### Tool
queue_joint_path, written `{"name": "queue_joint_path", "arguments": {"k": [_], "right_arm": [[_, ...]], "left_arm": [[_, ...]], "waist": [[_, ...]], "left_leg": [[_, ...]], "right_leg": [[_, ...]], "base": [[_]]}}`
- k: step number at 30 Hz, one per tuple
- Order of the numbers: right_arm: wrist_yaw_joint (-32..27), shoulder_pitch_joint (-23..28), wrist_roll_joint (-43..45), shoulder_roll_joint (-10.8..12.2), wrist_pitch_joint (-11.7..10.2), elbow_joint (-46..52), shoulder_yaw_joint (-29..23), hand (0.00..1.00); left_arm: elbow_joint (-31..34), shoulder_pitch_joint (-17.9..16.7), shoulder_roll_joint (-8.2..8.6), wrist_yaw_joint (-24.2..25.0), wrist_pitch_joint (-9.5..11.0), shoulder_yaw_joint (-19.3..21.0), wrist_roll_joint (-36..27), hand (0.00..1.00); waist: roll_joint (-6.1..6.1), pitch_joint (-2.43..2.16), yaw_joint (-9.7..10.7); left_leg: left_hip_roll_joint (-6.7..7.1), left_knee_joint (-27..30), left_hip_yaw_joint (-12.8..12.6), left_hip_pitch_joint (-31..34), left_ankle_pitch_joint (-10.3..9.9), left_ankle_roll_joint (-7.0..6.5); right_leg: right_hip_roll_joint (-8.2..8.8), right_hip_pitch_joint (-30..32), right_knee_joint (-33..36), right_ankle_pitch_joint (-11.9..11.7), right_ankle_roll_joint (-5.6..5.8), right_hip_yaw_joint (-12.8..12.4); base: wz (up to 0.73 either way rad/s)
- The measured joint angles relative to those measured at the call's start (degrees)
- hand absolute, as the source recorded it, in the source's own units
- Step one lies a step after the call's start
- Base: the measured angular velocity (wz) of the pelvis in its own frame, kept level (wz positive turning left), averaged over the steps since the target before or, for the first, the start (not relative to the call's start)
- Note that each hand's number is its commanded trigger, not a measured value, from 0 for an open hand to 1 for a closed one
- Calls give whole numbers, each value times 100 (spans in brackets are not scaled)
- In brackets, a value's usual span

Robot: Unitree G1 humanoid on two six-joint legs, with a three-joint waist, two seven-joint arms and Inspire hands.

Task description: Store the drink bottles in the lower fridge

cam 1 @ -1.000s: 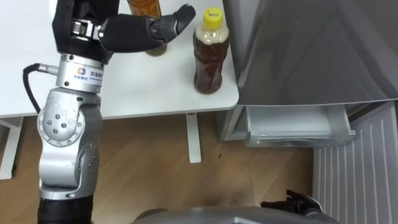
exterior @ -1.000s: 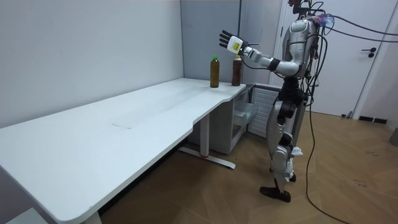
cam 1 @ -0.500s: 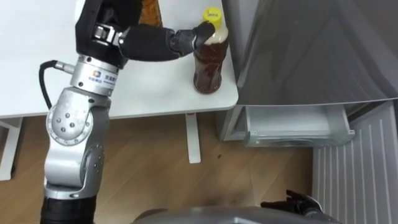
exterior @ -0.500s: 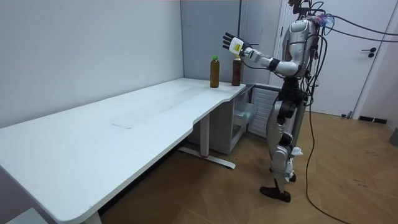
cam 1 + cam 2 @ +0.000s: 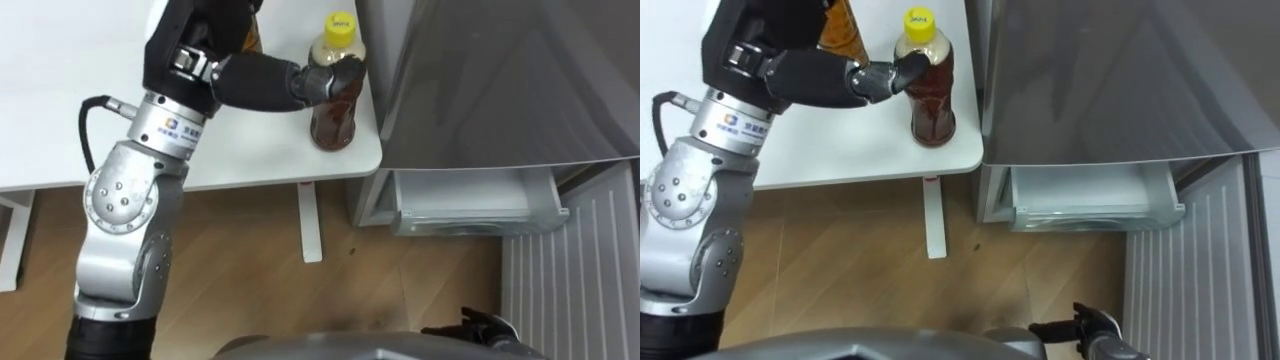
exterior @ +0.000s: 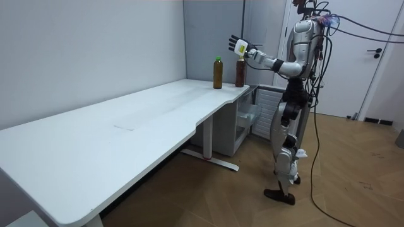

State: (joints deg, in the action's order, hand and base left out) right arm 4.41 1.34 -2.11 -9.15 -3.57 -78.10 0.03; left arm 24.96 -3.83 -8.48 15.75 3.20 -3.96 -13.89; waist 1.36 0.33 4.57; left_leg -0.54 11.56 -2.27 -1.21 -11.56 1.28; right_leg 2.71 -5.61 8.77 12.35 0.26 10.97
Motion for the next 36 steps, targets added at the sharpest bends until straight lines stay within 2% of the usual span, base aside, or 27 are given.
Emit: {"name": "queue_joint_path", "arguments": {"k": [5,10,12,15,22,28,36], "right_arm": [[-1,-14,0,1,26,7,5,0],[-1,-22,46,10,114,91,55,0],[6,-19,59,15,130,168,56,0],[8,-21,65,21,169,211,55,0],[15,-10,67,20,181,267,54,0],[-3,-10,61,-10,193,273,93,0],[-24,5,46,-10,193,273,96,0]], "left_arm": [[-29,-2,-1,31,-70,-35,-140,0],[-377,-26,-4,163,-85,-197,-188,0],[-549,-58,-6,294,-216,-201,-188,0],[-686,-81,-4,370,-292,-200,-187,0],[-758,-85,-6,412,-321,-199,-187,0],[-1160,-84,-28,431,-331,-198,-179,0],[-1328,-90,-145,336,-401,-191,-220,0]], "waist": [[3,1,3],[28,17,-4],[44,27,-4],[48,29,-4],[40,15,-8],[-22,-25,-15],[-16,-15,-12]], "left_leg": [[-3,-31,-20,-66,0,0],[-7,-48,-46,-145,0,0],[-20,-46,-71,-126,0,0],[-27,-28,-86,-88,0,0],[-48,-20,-105,-43,0,0],[-68,-22,-135,-68,0,0],[-79,-26,-149,-75,0,1]], "right_leg": [[-3,-38,1,0,0,-56],[-3,-92,-2,0,0,-79],[-13,-53,16,0,0,-85],[-15,13,73,-1,-1,-111],[-31,76,101,-7,-11,-135],[-49,67,100,-15,-25,-151],[-58,60,98,-21,-35,-149]], "base": [[-2],[-3],[-7],[-4],[-1],[-1],[0]]}}
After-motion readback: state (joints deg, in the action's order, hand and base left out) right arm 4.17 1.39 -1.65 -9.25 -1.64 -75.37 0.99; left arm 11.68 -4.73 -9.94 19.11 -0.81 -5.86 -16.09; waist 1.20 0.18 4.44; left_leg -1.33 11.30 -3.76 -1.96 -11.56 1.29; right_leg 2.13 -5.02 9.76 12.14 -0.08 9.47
